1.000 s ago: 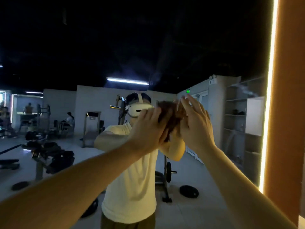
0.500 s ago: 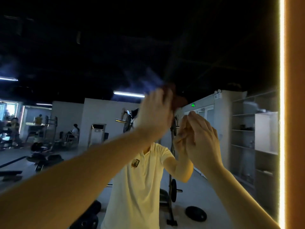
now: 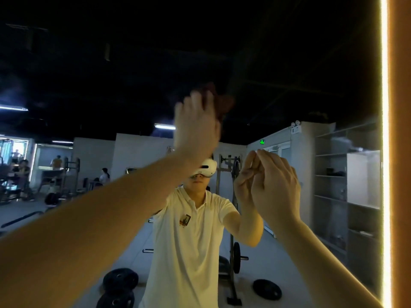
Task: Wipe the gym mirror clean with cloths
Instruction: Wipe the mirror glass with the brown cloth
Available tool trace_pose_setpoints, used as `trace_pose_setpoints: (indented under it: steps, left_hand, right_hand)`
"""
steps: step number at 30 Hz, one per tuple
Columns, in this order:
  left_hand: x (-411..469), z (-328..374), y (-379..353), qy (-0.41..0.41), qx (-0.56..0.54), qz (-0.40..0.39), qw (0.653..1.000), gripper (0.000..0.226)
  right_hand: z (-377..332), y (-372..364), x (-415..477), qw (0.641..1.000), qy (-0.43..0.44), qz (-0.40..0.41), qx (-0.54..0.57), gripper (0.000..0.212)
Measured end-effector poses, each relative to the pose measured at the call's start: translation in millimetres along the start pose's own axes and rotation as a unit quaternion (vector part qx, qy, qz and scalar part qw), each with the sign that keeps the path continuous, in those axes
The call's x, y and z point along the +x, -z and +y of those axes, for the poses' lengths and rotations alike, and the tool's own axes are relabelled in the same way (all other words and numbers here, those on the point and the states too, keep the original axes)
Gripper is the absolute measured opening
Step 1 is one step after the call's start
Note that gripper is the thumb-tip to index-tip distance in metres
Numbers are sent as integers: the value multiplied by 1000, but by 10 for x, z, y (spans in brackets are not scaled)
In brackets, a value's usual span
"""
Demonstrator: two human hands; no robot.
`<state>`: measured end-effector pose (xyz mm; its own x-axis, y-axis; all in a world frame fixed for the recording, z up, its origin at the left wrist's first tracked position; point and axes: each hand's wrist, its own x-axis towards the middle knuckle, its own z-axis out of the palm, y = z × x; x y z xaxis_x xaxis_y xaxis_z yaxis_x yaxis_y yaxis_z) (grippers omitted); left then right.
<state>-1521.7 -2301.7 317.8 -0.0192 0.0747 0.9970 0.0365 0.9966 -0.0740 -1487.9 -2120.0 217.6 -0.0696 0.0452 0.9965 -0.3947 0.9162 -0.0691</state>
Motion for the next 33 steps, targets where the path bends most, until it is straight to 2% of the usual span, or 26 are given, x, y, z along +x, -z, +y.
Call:
trace_pose_setpoints:
  steps: [4, 7, 9, 12, 14, 17, 20, 22, 26, 29, 33]
  left_hand:
    - [-803, 282, -40, -193, -101, -33, 976, 69]
    - [-942, -25, 21, -308, -70, -66, 946, 74]
    - [-722, -365, 76, -294, 5, -56, 954, 77]
    - [-362, -827, 207, -128, 70, -57, 988, 67]
    - [-305, -774, 241, -72, 59, -49, 994, 64]
    - [-344, -238, 130, -118, 14, -50, 992, 65]
    - [-386, 249, 50, -135, -45, -47, 989, 65]
    - [-500, 464, 3, -160, -69, -45, 984, 65]
    - [-1018, 713, -58, -246, -89, -57, 963, 66]
    - [-1494, 725, -53, -279, -97, -62, 953, 62]
    - [-2282, 577, 12, -312, -108, -123, 936, 53]
  right_hand:
    - [-61, -28, 93, 999, -47, -10, 5, 54]
    - [-110, -99, -16, 999, -34, -25, -16, 43]
    - [-126, -178, -147, 996, -21, -46, -67, 49]
    - [-79, -226, -287, 991, -4, -80, -106, 61]
    - [-35, -189, -277, 992, 0, -97, -83, 63]
    - [30, -49, -233, 995, -19, -97, 27, 69]
    - [116, 77, -333, 990, -35, -51, 127, 62]
    - [200, 128, -494, 989, -30, -25, 140, 55]
    - [321, 159, -835, 985, -30, -30, 168, 37]
    - [311, 172, -1119, 984, -48, -44, 163, 39]
    - [284, 176, -1679, 981, -59, -85, 162, 27]
